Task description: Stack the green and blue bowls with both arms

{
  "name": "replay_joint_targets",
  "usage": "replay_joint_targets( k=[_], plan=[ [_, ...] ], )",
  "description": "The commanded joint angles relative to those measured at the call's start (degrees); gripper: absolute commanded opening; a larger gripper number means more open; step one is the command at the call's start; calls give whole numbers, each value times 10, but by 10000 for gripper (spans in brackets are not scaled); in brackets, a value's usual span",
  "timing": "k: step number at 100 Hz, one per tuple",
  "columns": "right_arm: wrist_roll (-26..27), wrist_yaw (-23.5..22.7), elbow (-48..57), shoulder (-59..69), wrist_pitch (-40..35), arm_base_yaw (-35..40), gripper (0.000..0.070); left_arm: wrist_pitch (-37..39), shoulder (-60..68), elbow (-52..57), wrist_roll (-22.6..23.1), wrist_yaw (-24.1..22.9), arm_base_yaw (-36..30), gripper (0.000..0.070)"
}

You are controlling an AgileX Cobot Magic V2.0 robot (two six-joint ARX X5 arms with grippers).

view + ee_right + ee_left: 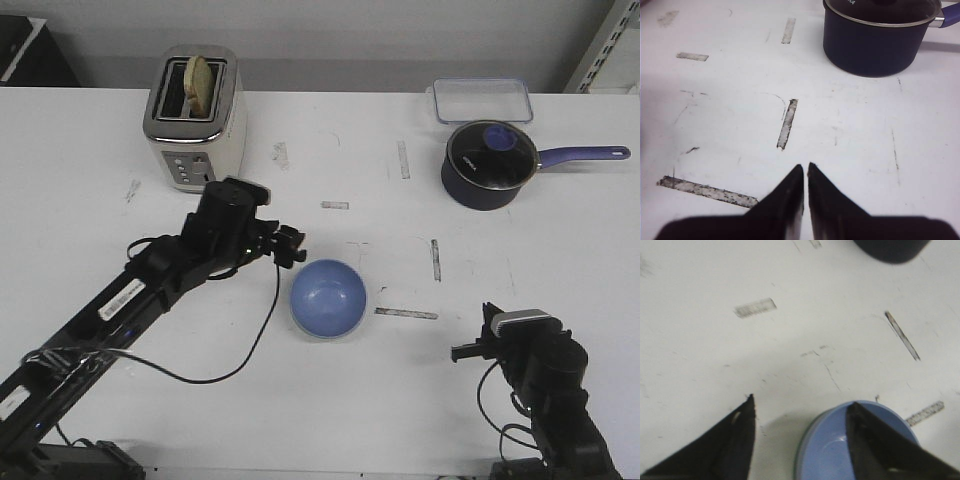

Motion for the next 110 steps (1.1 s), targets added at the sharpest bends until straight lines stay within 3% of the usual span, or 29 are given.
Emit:
replay_joint_targets(
  k=[1, 9, 24, 48, 74, 101, 110],
  plan=[
    [-3, 0, 4, 2, 4, 0, 7, 0, -14, 11, 26, -20, 12, 56],
    [-3, 0, 4, 1, 4, 0, 7, -12, -43, 11, 57, -31, 35, 0],
    [-3, 1, 4, 1, 3, 0, 7, -57, -90, 11, 122, -33, 96, 1],
    [4, 17, 4, -14, -19, 0, 7, -114, -147, -34, 123, -33, 203, 1],
    [13, 35, 4, -57, -27, -14, 7, 14, -299, -263, 108, -33, 282, 1],
    [16, 30, 4, -68, -31, -24, 7, 137, -491, -448, 106, -34, 293, 1],
    [19, 30, 4, -68, -26, -24, 7, 158, -541, -481, 106, -61, 293, 1]
  ],
)
